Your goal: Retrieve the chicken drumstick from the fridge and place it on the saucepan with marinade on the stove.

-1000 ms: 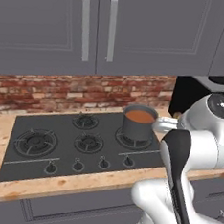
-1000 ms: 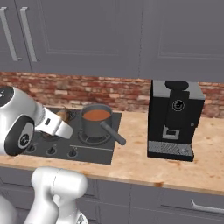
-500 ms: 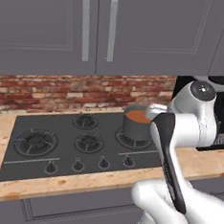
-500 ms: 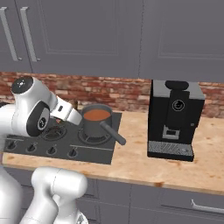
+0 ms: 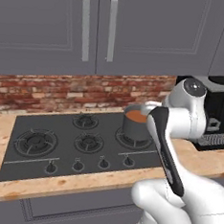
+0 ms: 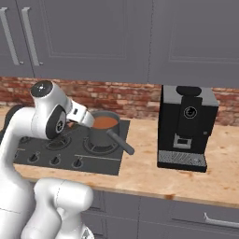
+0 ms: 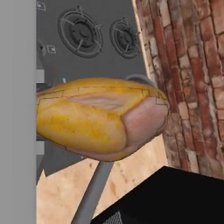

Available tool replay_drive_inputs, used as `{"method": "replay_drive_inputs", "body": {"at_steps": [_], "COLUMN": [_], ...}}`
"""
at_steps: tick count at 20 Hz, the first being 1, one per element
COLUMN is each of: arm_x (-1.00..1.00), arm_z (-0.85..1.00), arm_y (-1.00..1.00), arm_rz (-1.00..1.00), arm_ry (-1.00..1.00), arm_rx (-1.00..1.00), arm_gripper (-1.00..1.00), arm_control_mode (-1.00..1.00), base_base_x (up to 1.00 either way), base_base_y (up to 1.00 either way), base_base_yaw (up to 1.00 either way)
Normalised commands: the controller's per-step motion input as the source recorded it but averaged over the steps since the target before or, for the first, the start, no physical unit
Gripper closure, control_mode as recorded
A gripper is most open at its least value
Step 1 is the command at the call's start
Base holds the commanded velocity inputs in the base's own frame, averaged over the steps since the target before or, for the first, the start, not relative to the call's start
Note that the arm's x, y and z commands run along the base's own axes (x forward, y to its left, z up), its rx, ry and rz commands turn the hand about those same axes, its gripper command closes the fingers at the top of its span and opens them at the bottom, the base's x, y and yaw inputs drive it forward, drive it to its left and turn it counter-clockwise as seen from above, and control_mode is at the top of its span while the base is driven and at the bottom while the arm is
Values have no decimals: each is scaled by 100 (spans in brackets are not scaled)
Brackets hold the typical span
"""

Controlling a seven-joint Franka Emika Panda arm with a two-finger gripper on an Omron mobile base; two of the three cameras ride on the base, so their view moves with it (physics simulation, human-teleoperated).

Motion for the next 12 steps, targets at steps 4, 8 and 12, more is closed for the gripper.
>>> {"method": "replay_drive_inputs", "body": {"at_steps": [4,8,12], "arm_x": [48,36,32], "arm_z": [-8,-39,-27], "arm_y": [0,0,0], "arm_rz": [6,6,5], "arm_ry": [0,0,0], "arm_rx": [0,0,0], "arm_gripper": [100,100,100], "arm_control_mode": [-100,-100,-100], "base_base_x": [0,0,0], "base_base_y": [0,0,0], "base_base_yaw": [0,0,0]}}
